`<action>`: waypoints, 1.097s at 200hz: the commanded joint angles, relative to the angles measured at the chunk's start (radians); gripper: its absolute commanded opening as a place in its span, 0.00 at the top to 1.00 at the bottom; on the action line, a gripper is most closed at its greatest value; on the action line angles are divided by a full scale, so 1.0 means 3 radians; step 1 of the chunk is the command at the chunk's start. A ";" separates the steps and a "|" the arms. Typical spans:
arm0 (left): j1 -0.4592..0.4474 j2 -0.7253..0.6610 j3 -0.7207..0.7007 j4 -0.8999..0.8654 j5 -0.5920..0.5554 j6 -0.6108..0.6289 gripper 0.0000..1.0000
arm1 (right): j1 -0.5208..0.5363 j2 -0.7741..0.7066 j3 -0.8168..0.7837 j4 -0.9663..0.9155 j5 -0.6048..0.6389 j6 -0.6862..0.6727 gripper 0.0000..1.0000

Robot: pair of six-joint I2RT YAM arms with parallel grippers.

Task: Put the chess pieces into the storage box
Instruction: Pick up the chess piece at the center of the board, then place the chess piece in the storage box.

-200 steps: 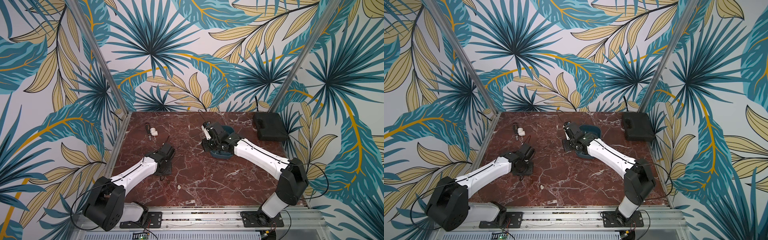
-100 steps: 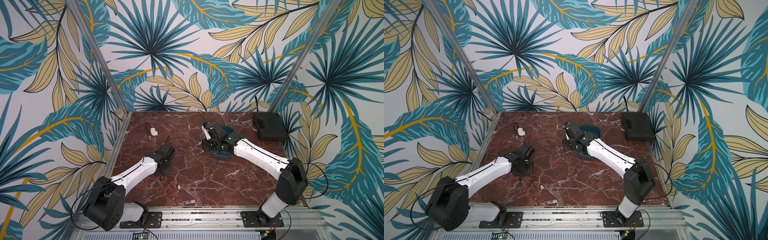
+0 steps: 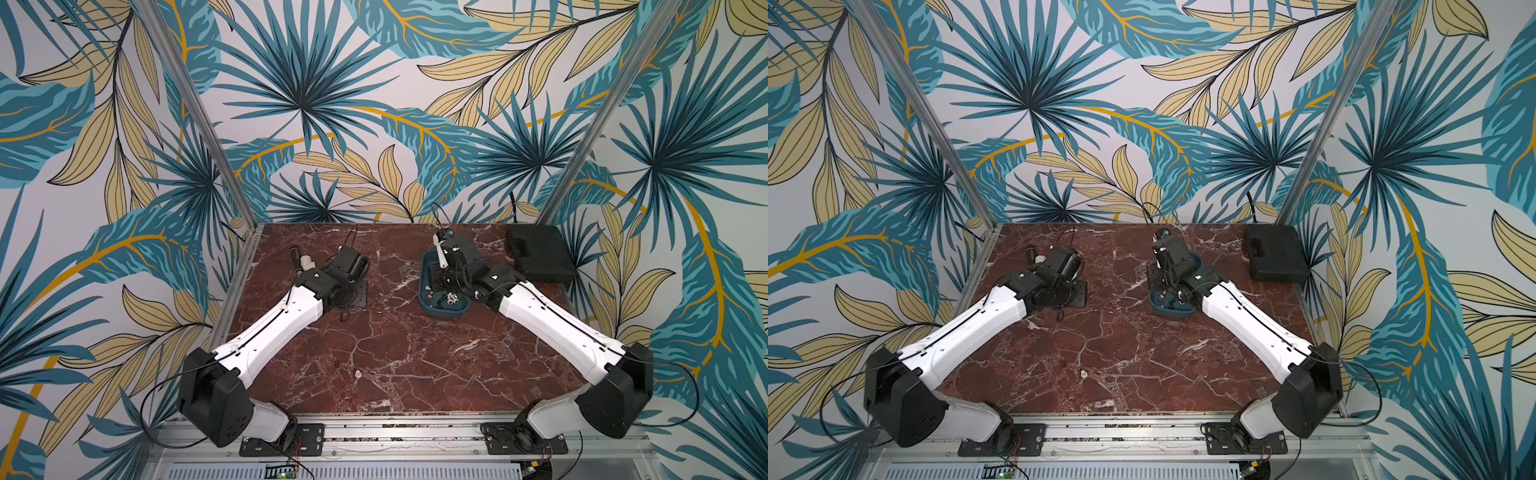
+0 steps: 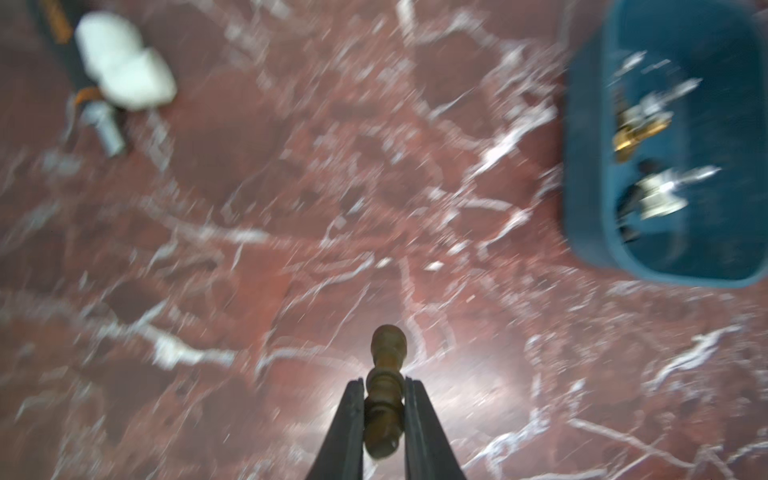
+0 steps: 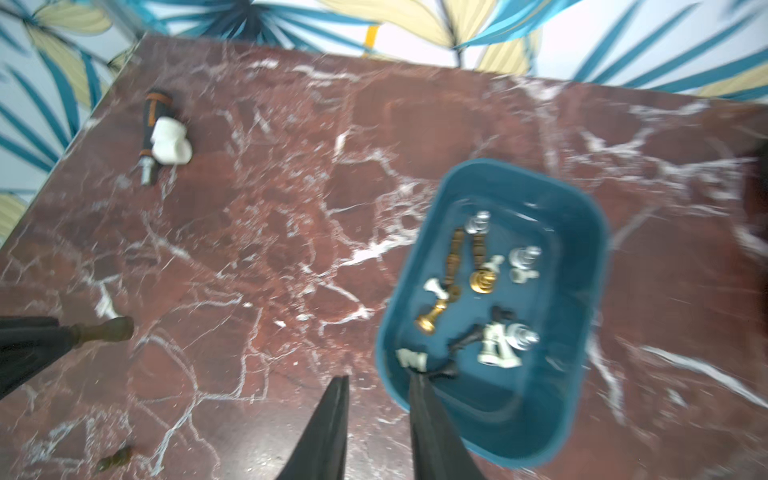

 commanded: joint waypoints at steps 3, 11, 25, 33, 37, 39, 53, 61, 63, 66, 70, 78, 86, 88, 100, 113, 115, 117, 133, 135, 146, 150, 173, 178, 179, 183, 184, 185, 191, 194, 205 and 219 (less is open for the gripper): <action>-0.0180 0.0490 0.0510 0.0206 0.0131 0.0247 0.96 | -0.0161 -0.0204 -0.0233 -0.0092 0.0151 -0.0008 0.70; -0.0245 0.0674 0.0713 0.0215 0.0156 0.0298 0.96 | -0.0217 -0.0266 -0.0289 -0.0100 0.0158 -0.0006 0.70; -0.0356 0.0997 0.1068 0.0226 0.0224 0.0398 0.96 | -0.0302 -0.0364 -0.0384 -0.0112 0.0179 0.0000 0.70; -0.0416 0.1167 0.1249 0.0236 0.0225 0.0456 0.96 | -0.0345 -0.0408 -0.0430 -0.0118 0.0183 0.0006 0.70; -0.0451 0.1248 0.1328 0.0250 0.0329 0.0478 0.96 | -0.0361 -0.0428 -0.0451 -0.0115 0.0194 0.0007 0.70; -0.0464 0.1287 0.1361 0.0255 0.0346 0.0488 0.96 | -0.0368 -0.0437 -0.0462 -0.0121 0.0195 0.0008 0.70; -0.0544 0.1536 0.1579 0.0324 0.0456 0.0561 0.96 | -0.0428 -0.0512 -0.0524 -0.0123 0.0210 0.0011 0.70; -0.0584 0.1648 0.1674 0.0373 0.0521 0.0593 0.96 | -0.0445 -0.0547 -0.0554 -0.0123 0.0211 0.0018 0.70; -0.0597 0.1676 0.1689 0.0391 0.0535 0.0599 0.96 | -0.0446 -0.0555 -0.0560 -0.0123 0.0211 0.0018 0.70; -0.0606 0.1710 0.1713 0.0416 0.0550 0.0611 0.96 | -0.0455 -0.0564 -0.0573 -0.0123 0.0211 0.0016 0.70; -0.0629 0.1754 0.1739 0.0448 0.0573 0.0630 0.96 | -0.0458 -0.0582 -0.0582 -0.0123 0.0215 0.0016 0.70; -0.0657 0.1843 0.1799 0.0493 0.0603 0.0646 0.96 | -0.0468 -0.0603 -0.0606 -0.0122 0.0220 0.0017 0.70; -0.0681 0.1931 0.1868 0.0522 0.0658 0.0674 0.96 | -0.0477 -0.0621 -0.0624 -0.0123 0.0226 0.0016 0.70; -0.0686 0.1948 0.1886 0.0525 0.0667 0.0679 0.96 | -0.0477 -0.0629 -0.0629 -0.0123 0.0229 0.0017 0.70; -0.0722 0.2081 0.1992 0.0527 0.0703 0.0710 0.96 | -0.0486 -0.0644 -0.0653 -0.0123 0.0240 0.0010 0.70; -0.0744 0.2209 0.2065 0.0541 0.0750 0.0755 0.95 | -0.0499 -0.0664 -0.0674 -0.0123 0.0249 0.0006 0.70; -0.0745 0.2224 0.2075 0.0543 0.0755 0.0761 0.95 | -0.0499 -0.0666 -0.0680 -0.0123 0.0251 0.0007 0.70; -0.0749 0.2240 0.2086 0.0546 0.0753 0.0763 0.95 | -0.0502 -0.0667 -0.0681 -0.0123 0.0254 0.0009 0.70; -0.0765 0.2361 0.2120 0.0590 0.0758 0.0794 0.95 | -0.0513 -0.0685 -0.0697 -0.0123 0.0251 0.0001 0.70; -0.0770 0.2377 0.2126 0.0596 0.0757 0.0797 0.95 | -0.0514 -0.0686 -0.0701 -0.0123 0.0251 0.0003 0.70; -0.0776 0.2445 0.2153 0.0618 0.0756 0.0822 0.95 | -0.0517 -0.0692 -0.0712 -0.0123 0.0253 -0.0004 0.70; -0.0776 0.2471 0.2163 0.0620 0.0747 0.0828 0.95 | -0.0518 -0.0693 -0.0717 -0.0123 0.0247 -0.0004 0.70; -0.0787 0.2574 0.2232 0.0610 0.0679 0.0864 0.93 | -0.0520 -0.0703 -0.0740 -0.0119 0.0233 -0.0010 0.70; -0.0787 0.2592 0.2242 0.0619 0.0662 0.0867 0.92 | -0.0520 -0.0703 -0.0743 -0.0118 0.0228 -0.0005 0.70; -0.0787 0.2596 0.2242 0.0619 0.0653 0.0867 0.92 | -0.0522 -0.0703 -0.0743 -0.0118 0.0227 -0.0005 0.70; -0.0789 0.2605 0.2252 0.0620 0.0646 0.0870 0.92 | -0.0525 -0.0700 -0.0746 -0.0118 0.0222 -0.0005 0.70; -0.0790 0.2610 0.2255 0.0620 0.0643 0.0871 0.92 | -0.0522 -0.0699 -0.0747 -0.0118 0.0221 -0.0005 0.70; -0.0791 0.2615 0.2259 0.0620 0.0651 0.0871 0.92 | -0.0523 -0.0698 -0.0748 -0.0118 0.0221 -0.0005 0.70; -0.0789 0.2636 0.2272 0.0620 0.0654 0.0881 0.91 | -0.0522 -0.0698 -0.0748 -0.0113 0.0210 -0.0002 0.70; -0.0791 0.2644 0.2278 0.0620 0.0652 0.0882 0.92 | -0.0527 -0.0698 -0.0748 -0.0113 0.0206 -0.0001 0.70; -0.0792 0.2665 0.2309 0.0611 0.0652 0.0882 0.90 | -0.0530 -0.0702 -0.0753 -0.0113 0.0205 0.0000 0.70; -0.0792 0.2659 0.2341 0.0592 0.0659 0.0873 0.80 | -0.0530 -0.0708 -0.0761 -0.0112 0.0213 0.0003 0.70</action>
